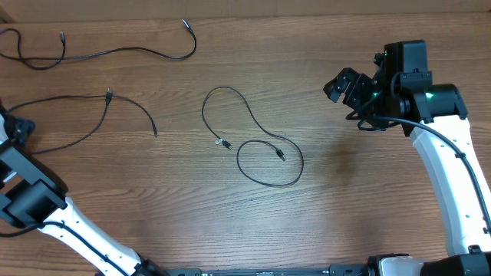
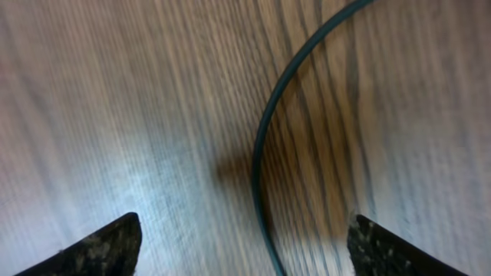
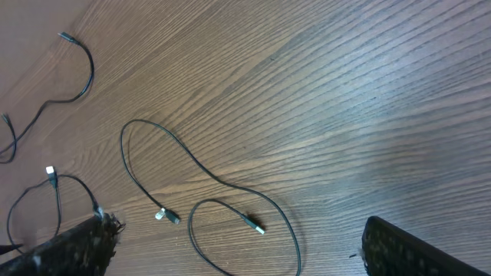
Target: Untangle cables
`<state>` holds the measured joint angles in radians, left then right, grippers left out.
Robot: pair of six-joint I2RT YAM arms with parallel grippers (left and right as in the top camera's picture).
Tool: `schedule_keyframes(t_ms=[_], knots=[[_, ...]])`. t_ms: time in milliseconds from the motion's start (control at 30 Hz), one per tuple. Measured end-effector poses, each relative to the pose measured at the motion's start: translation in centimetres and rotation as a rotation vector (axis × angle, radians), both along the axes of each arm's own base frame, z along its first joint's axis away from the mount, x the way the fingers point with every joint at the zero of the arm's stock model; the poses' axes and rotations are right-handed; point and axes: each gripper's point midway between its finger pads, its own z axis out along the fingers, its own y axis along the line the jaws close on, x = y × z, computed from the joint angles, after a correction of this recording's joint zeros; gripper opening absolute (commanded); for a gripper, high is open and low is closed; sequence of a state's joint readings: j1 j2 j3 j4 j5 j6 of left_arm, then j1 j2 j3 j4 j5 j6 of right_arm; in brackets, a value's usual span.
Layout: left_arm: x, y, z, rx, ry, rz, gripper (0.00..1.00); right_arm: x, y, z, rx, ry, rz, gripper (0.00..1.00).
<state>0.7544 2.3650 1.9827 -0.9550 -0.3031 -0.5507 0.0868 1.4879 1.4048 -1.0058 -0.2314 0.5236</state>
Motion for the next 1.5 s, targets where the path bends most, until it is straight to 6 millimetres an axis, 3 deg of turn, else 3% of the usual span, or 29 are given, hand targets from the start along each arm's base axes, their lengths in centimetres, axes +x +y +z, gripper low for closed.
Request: schedule_keyframes(t_ms=[100, 167, 200, 267, 333, 367, 400, 433, 567, 700, 733, 767, 833, 1200, 1367, 1433, 1500], knots=[[0.0, -0.2, -1.9, -0.020, 0.016, -0.009, 0.83, 0.0, 0.0, 0.0, 0.000, 0.000, 0.000, 1.00], [0.3, 0.0, -2.1, -0.018, 0.005, -0.012, 0.65, 0.0, 0.0, 0.0, 0.000, 0.000, 0.001, 1.00], [0.4, 0.0, -2.2, -0.019, 0.001, -0.018, 0.38, 0.0, 0.0, 0.0, 0.000, 0.000, 0.001, 1.00], [0.9, 0.0, -2.5, -0.024, -0.019, -0.026, 0.24, 0.0, 0.0, 0.0, 0.000, 0.000, 0.001, 1.00], [1.8, 0.1, -2.7, -0.028, -0.049, -0.043, 0.17, 0.0, 0.0, 0.0, 0.000, 0.000, 0.000, 1.00], [2.1, 0.0, -2.7, -0.029, -0.056, -0.051, 0.17, 0.0, 0.0, 0.0, 0.000, 0.000, 0.000, 1.00], [2.1, 0.0, -2.7, -0.031, -0.060, -0.053, 0.23, 0.0, 0.0, 0.0, 0.000, 0.001, 0.001, 1.00], [2.3, -0.1, -2.8, -0.037, -0.066, -0.058, 0.36, 0.0, 0.0, 0.0, 0.000, 0.000, 0.000, 1.00], [2.5, 0.1, -2.8, -0.046, -0.083, -0.077, 0.15, 0.0, 0.0, 0.0, 0.000, 0.000, 0.000, 1.00], [3.0, 0.0, -2.8, -0.054, -0.100, -0.108, 0.20, 0.0, 0.0, 0.0, 0.000, 0.000, 0.000, 1.00], [3.1, -0.1, -2.8, -0.058, -0.105, -0.115, 0.17, 0.0, 0.0, 0.0, 0.000, 0.000, 0.000, 1.00], [3.2, -0.1, -2.8, -0.062, -0.111, -0.123, 0.08, 0.0, 0.0, 0.0, 0.000, 0.000, 0.001, 1.00], [3.7, 0.0, -2.8, -0.064, -0.132, -0.149, 0.04, 0.0, 0.0, 0.0, 0.000, 0.000, 0.000, 1.00], [8.3, 0.2, -2.2, -0.088, -0.303, -0.277, 0.04, 0.0, 0.0, 0.0, 0.000, 0.001, 0.000, 1.00], [11.1, 0.4, 0.9, -0.096, -0.417, -0.332, 0.04, 0.0, 0.0, 0.0, 0.000, 0.000, 0.001, 1.00], [11.3, 0.8, 2.0, -0.081, -0.421, -0.331, 0.12, 0.0, 0.0, 0.0, 0.000, 0.000, 0.001, 1.00], [10.7, 1.0, 2.3, -0.073, -0.395, -0.310, 0.12, 0.0, 0.0, 0.0, 0.000, 0.000, 0.001, 1.00]])
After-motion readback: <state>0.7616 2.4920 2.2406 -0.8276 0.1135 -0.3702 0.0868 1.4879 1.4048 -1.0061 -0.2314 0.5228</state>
